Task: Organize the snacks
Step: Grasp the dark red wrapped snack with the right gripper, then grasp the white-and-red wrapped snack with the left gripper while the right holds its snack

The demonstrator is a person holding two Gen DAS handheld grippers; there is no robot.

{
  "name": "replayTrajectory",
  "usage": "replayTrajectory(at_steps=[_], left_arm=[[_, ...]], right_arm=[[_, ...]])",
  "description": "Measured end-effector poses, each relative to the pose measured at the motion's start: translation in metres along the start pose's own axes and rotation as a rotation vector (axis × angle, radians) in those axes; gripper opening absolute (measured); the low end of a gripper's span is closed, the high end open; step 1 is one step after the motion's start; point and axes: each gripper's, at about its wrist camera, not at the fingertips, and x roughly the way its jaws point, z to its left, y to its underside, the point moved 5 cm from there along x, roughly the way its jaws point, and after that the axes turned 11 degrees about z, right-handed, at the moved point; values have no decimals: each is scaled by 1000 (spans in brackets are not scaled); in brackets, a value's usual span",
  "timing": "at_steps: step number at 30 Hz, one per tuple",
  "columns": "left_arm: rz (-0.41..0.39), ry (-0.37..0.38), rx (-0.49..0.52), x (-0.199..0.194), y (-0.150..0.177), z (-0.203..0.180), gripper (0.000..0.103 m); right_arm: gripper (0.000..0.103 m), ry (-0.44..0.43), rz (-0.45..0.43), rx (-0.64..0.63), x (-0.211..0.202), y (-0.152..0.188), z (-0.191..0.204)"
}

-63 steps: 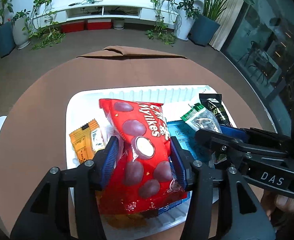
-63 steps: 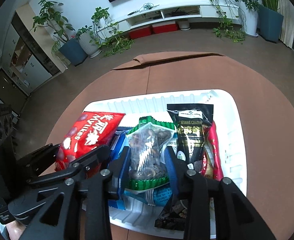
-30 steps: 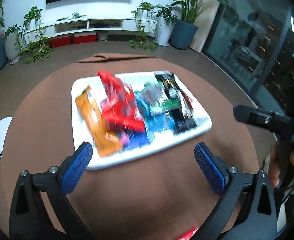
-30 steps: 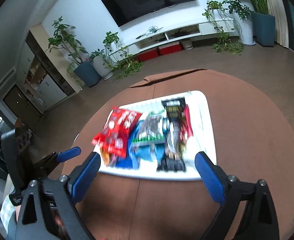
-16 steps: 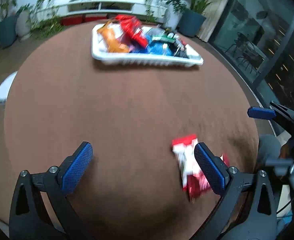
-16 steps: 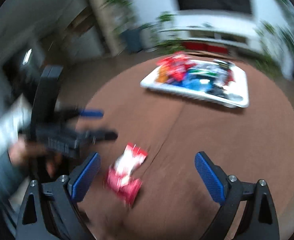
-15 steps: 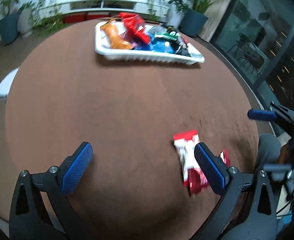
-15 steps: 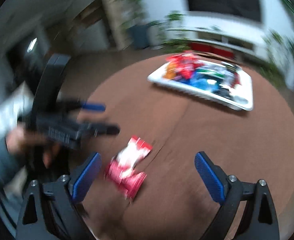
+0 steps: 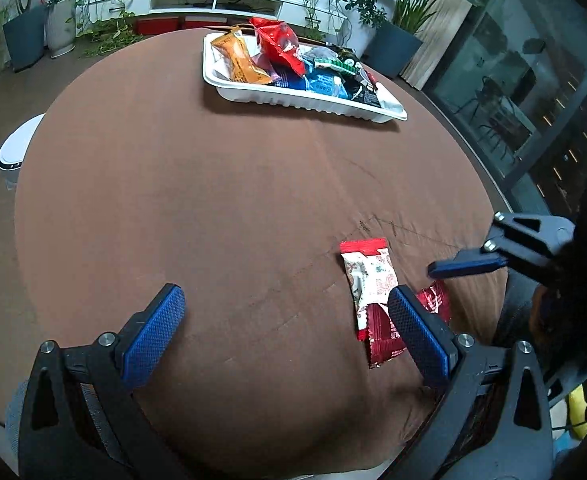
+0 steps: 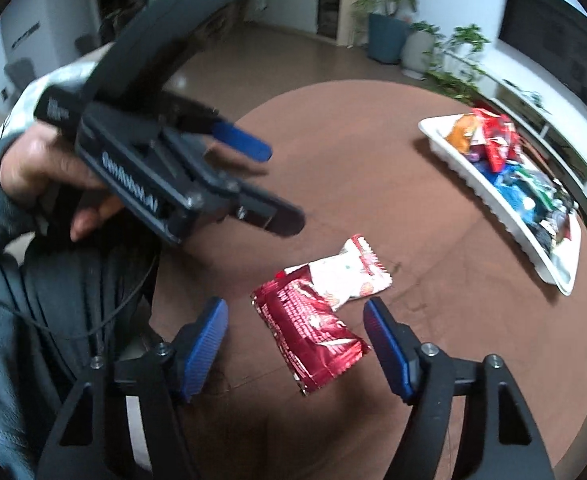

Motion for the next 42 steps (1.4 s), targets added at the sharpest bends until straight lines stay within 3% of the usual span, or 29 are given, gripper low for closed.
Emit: replayTrajectory(at_steps=[7,10,14,19,24,28,30,34,38,40,42], left_arm=[[-3,1,-11,-2,-1,6,103],[-3,2,-6,-2,-1,5,103],[-2,-2,-3,-2,-1,4,103],[8,-30,43,2,-2,-9,103],[20,-68,87,10,-6,-30,103],[42,-120,115,22,-11,-47,103],[68,-152,125,33,-12,-54,103],[114,-202,152,53,-11,-61,94],[122,-247,171,61,-14,-64,88],[120,-247,179,61,-17,-66,75],[121,-245,196,61,-17,-68,71]], right_arm=[[57,-3,110,-37,25,0,0],[54,-22,107,-13,26,-1,-2],[41,-16,120,8,23,0,-4],[36,-24,106,58,16,10,-5],[35,3,72,201,7,26,-23],[35,114,107,362,4,47,-45],[36,127,105,456,1,55,-54],[36,146,105,561,-3,61,-61],[36,179,108,568,-3,62,-60],[36,159,99,568,-2,62,-59],[36,157,89,572,-1,64,-54]])
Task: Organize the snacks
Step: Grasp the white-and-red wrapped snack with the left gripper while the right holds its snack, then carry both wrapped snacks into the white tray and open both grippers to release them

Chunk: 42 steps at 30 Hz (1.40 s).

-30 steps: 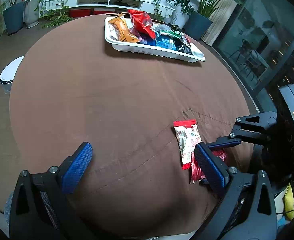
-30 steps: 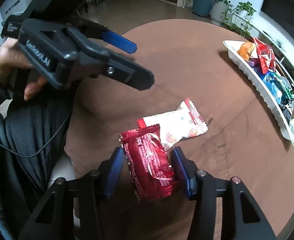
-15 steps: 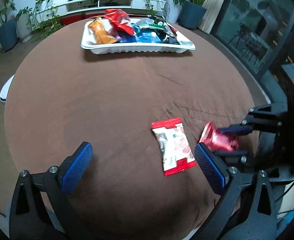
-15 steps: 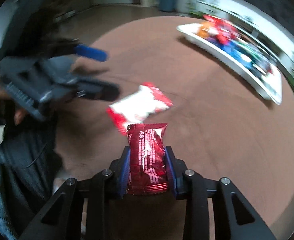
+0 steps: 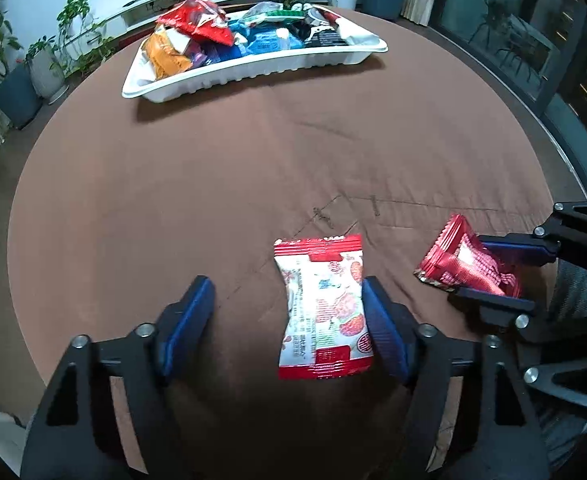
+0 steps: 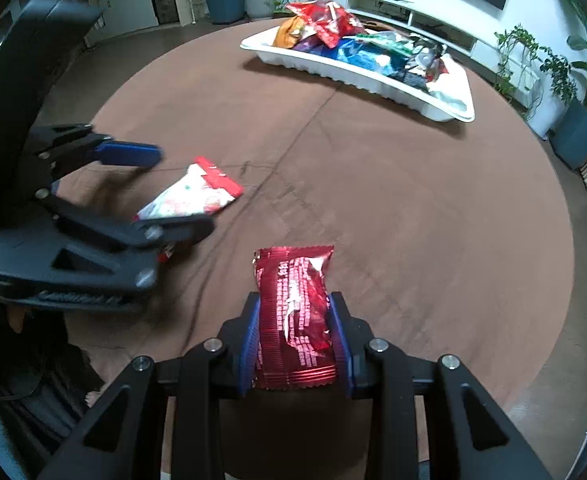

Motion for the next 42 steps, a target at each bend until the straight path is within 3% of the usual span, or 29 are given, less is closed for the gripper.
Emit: replayTrajectory(at_steps=[8,11,13,15,24,32,42], left_arm=[[37,1,51,-1,1,-2,70],[30,16,74,-3,2,-4,64],[32,27,93,-5,2,-6,45],[33,26,107,-7,0,-7,34],[-6,70,77,-18,2,4,31],[-78,197,-9,-43,-7,25,31],[-185,240,-88,-73,-57,71,31]], right_arm=[[37,1,-5,10,2,-4,-1],[37,-16,-9,24,1,-4,-2],[37,-43,-12,46,0,-5,-5],[36,-67,-13,68,0,-5,-8],[36,-112,-23,101,-3,-4,-11],[35,-164,-61,144,-13,-10,-18],[35,-177,-144,317,-40,-31,-83]])
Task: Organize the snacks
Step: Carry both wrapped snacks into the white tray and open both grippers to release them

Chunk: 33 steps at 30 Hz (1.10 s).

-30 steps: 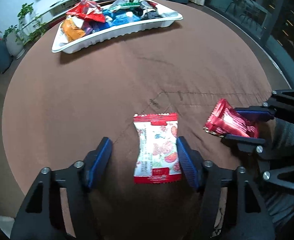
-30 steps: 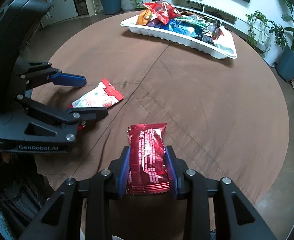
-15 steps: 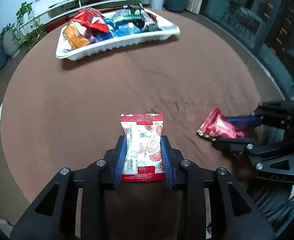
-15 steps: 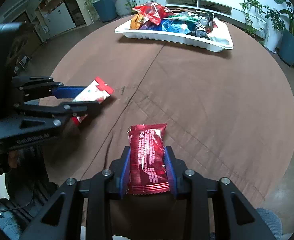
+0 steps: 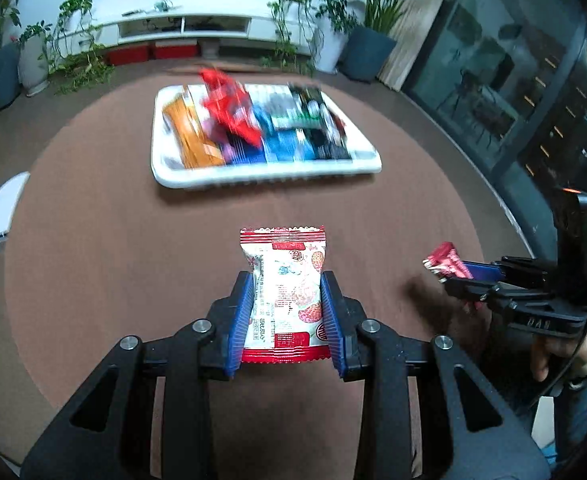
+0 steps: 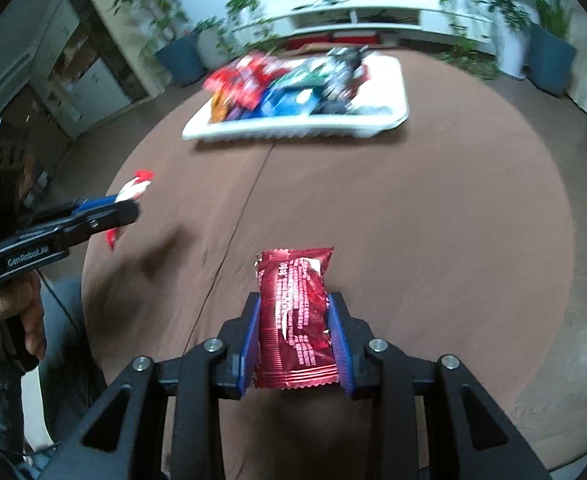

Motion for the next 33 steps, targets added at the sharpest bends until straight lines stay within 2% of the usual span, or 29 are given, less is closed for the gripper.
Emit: replayTrajectory(at_steps=[5,11,15,19,26,33], left_arm=[[-78,-27,-13,-20,-58,24,31],[-142,-53,-20,-33,-132,46,31],[-136,-77,-23,-21,-169,57,31],[-119,-83,-3,3,-194,59,31],[-20,-106,42,71,-218,58,32],[15,-132,59,114,-223,57,32]], right_arm=[[35,18,-92,85,-30,-48,-30],[35,-14,-168,97,-46,-122,-26],[35,-73,-172,92,-35,-174,-5],[35,-52,-135,67,-2,-215,16],[35,-22,-75,73,50,-247,17],[35,4,-31,74,81,-249,15]])
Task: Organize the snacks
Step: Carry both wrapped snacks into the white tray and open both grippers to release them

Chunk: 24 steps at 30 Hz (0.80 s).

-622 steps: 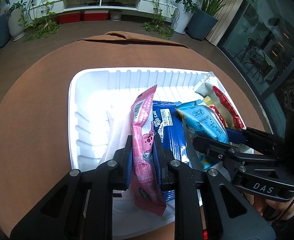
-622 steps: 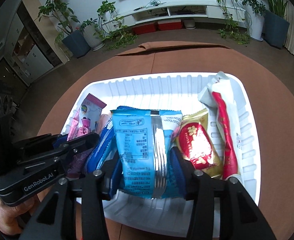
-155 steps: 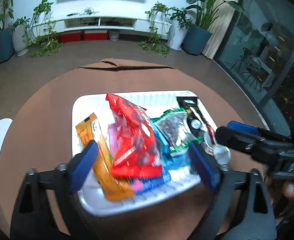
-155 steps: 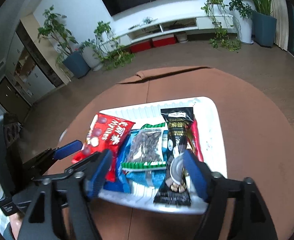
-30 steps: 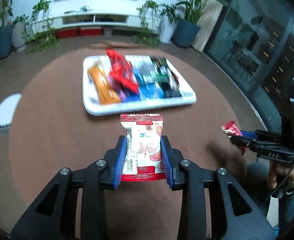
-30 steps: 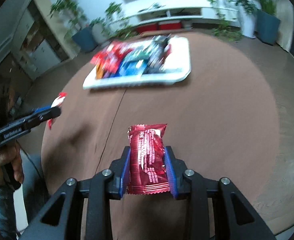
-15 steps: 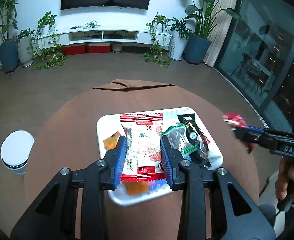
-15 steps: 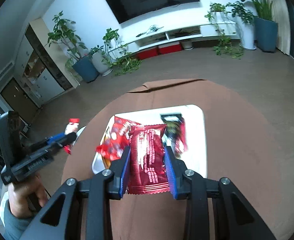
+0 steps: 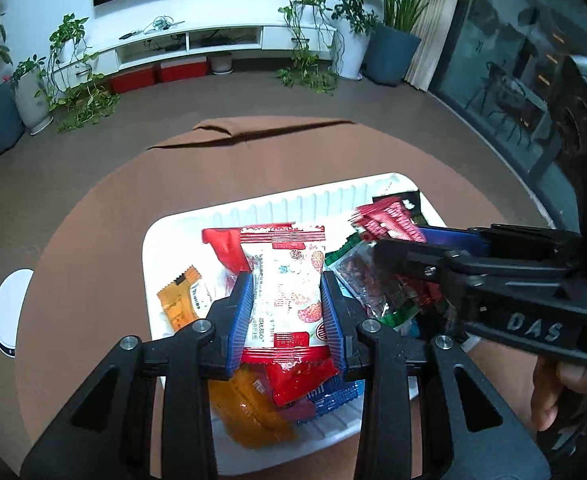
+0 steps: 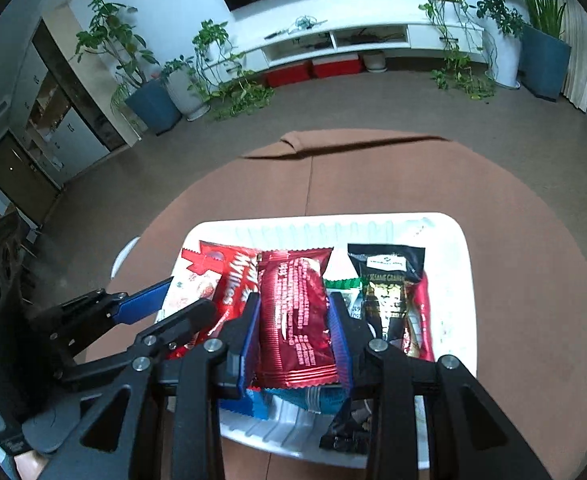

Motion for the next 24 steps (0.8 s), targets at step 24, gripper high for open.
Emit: replayTrajectory(at_steps=[24], left_arm=[[13,-4,-25,46,-9,1,33]], right_arm=[[37,-15,20,42,29,11,-13]])
